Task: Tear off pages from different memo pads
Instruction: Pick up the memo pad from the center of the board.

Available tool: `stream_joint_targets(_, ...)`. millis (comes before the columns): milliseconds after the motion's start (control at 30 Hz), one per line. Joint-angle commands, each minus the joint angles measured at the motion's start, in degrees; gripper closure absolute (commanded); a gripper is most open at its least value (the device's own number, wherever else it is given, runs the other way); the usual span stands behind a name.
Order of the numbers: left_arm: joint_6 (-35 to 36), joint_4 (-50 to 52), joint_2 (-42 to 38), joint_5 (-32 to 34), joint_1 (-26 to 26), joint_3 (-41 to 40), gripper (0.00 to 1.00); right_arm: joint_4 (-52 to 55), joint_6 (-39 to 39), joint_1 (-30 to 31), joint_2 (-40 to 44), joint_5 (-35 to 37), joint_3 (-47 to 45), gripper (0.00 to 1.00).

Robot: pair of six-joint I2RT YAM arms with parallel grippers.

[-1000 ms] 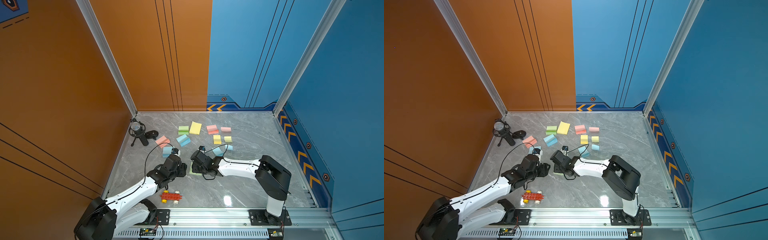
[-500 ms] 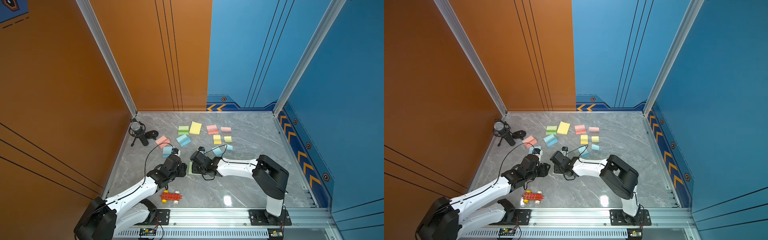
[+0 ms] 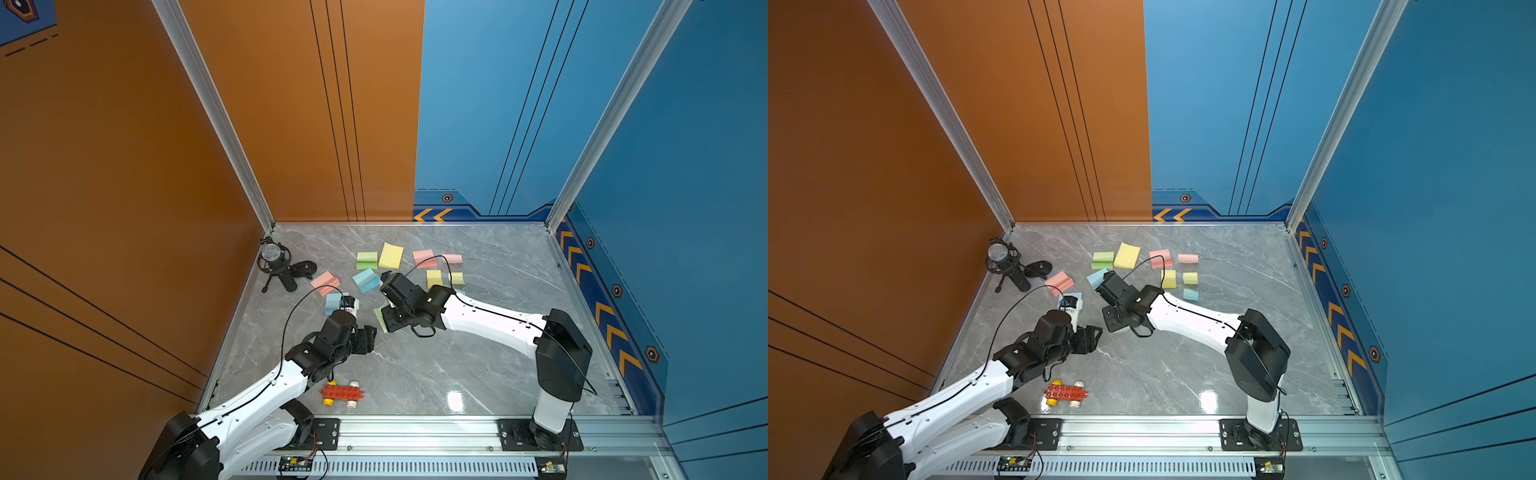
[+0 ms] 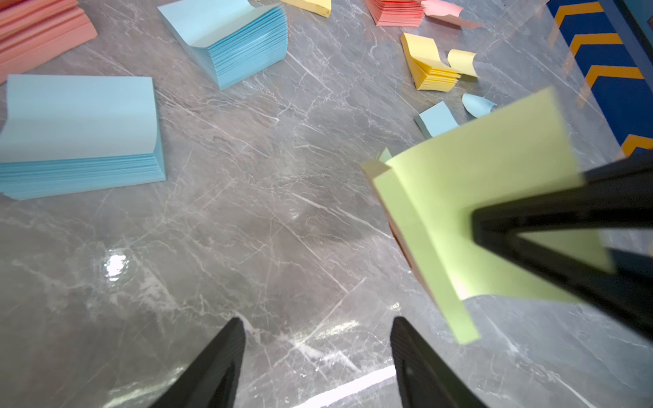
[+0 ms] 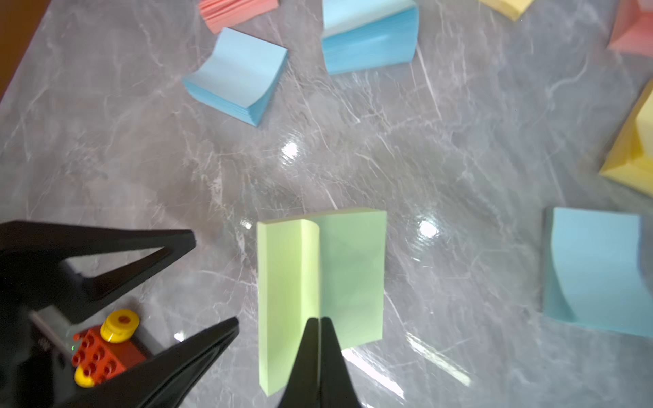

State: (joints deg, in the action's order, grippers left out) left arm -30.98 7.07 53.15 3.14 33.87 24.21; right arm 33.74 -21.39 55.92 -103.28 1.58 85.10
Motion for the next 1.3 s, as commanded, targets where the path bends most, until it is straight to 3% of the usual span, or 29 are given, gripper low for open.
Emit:
stream_joint_targets(0,-1.31,1.06,-2.93,-0.98,-0.86,-1.84,0.29,16.35,28.62,-0.11,4.89,-1.5,1.67,1.0)
stream_joint_targets(133,-3.56,1.87,-6.51,-1.32,-1.45,-2.67,0.28,17.99,49.5,-0.91,10.08,-6.33,-1.82,1.0)
stream_joint_targets(267,-5.79,2.39,-8.97,-3.06,-1.96,-3.3,0.29,17.68,67.56,-1.59,13.62,-6.17,-6.3,1.0)
stream_joint_targets(400,-8.96,2.25,-8.28,-7.4,-2.14,-2.41,0.24,15.7,74.14,-1.07,13.66,-5.23,-7.52,1.0)
stream_joint_targets(500,-10.59,2.2,-6.42,-10.66,-2.14,-0.68,0.19,9.5,80.35,0.39,16.26,-3.25,-12.24,1.0)
stream_joint_targets(600,-11.42,2.16,-4.87,-13.03,-2.05,0.94,0.17,2.83,89.06,0.83,20.51,-5.73,-18.62,1.0)
stream_joint_targets(767,-5.56,2.07,-3.66,-18.05,-1.53,3.37,0.19,-2.37,103.3,1.52,26.32,-6.66,-25.29,1.0)
stream_joint_targets(900,-3.02,-0.65,-4.67,-18.99,1.08,2.57,0.21,-1.81,93.38,0.18,28.31,-6.61,-21.07,1.0)
stream_joint_targets(1067,-7.1,-1.79,-4.61,-13.35,4.73,2.08,0.23,-0.86,94.52,-1.27,32.04,-9.56,-22.41,1.0)
stream_joint_targets(1167,-4.49,-1.88,-2.69,-12.89,7.23,3.97,0.24,-0.46,79.6,-3.33,30.38,-8.27,-18.11,1.0)
stream_joint_targets(1267,0.74,-1.95,-1.57,-5.72,12.25,4.35,0.23,1.95,62.01,-5.26,26.97,-3.06,-12.32,0.98)
